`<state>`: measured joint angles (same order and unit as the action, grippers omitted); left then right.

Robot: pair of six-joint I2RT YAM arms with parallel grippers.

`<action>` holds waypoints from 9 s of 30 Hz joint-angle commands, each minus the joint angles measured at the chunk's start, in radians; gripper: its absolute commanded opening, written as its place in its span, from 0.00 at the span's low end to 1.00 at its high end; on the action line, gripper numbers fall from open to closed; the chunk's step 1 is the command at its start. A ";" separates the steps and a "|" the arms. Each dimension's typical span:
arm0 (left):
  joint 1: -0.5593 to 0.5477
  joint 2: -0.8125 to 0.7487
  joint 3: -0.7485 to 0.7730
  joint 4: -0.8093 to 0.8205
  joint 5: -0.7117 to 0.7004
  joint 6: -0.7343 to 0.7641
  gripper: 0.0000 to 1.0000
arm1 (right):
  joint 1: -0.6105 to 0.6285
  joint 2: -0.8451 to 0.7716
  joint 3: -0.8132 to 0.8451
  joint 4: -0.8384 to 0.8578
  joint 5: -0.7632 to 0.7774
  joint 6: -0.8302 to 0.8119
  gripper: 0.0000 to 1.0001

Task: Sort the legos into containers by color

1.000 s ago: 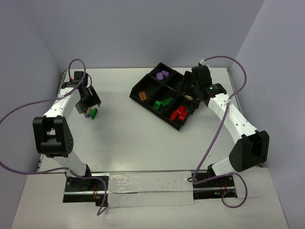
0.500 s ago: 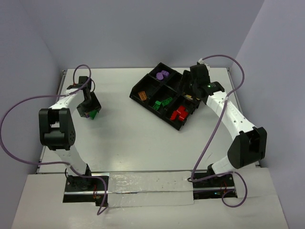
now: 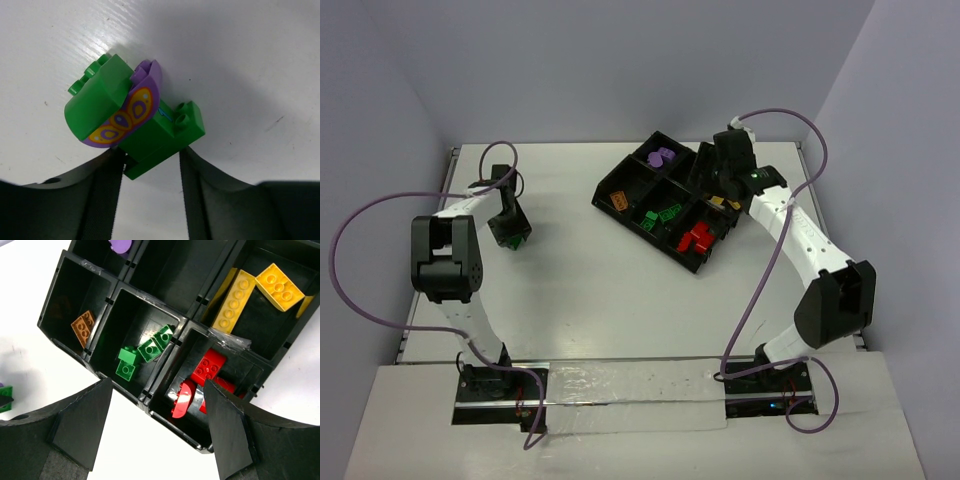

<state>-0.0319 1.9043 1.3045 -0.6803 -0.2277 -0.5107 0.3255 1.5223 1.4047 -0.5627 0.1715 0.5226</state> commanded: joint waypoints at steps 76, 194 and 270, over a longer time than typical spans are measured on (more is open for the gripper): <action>-0.459 -0.397 -0.242 0.037 0.100 -0.143 0.99 | 0.073 0.092 0.265 -0.249 -0.310 -0.064 0.82; -0.280 -0.492 -0.120 0.015 0.238 -0.064 0.00 | 0.408 0.520 0.235 0.388 -0.762 0.280 0.13; -0.459 -0.064 0.408 0.220 0.749 -0.093 0.74 | 0.091 -0.408 -0.205 0.006 -0.350 0.091 0.00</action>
<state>-0.5754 2.1035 1.9032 -0.6218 0.2614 -0.6345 0.4333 1.0834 1.1572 -0.7452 0.0951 0.6375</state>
